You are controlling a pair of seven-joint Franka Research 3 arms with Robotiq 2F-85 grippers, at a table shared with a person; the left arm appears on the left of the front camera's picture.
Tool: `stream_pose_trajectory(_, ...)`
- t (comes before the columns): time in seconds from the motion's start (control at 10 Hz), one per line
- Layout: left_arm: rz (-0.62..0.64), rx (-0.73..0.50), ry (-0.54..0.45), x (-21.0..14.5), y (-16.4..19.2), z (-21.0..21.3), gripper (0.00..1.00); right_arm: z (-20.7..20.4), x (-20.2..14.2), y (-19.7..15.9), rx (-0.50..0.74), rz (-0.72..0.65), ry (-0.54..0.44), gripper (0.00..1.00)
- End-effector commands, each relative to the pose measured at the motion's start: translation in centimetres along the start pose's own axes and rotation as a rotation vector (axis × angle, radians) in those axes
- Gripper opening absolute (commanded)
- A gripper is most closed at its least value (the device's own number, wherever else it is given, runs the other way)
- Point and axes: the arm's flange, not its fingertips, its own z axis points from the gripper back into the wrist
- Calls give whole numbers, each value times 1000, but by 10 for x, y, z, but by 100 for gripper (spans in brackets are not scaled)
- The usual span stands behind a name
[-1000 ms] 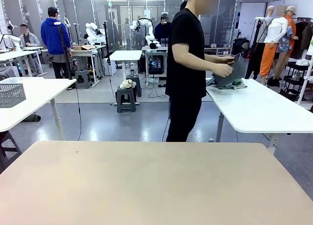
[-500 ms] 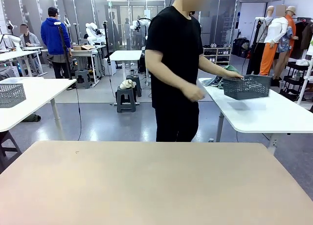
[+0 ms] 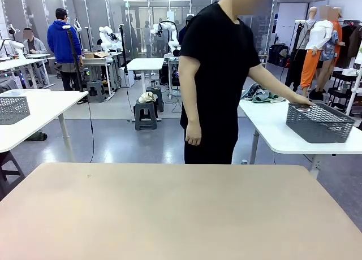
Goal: Fold the towels and place them in the basket.
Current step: When a person lays out a Towel with hook on the table, fold it in half twice.
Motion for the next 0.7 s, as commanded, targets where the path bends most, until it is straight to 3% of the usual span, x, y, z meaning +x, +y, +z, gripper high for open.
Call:
stream_pose_trajectory(0.0, -30, -20, 64, 5, -6, 6, 100, 5, 2, -2, 11, 40, 52, 100)
stream_pose_trajectory(0.6, -27, -15, 117, 6, -11, 12, 100, 4, 5, 2, 43, 90, 120, 100)
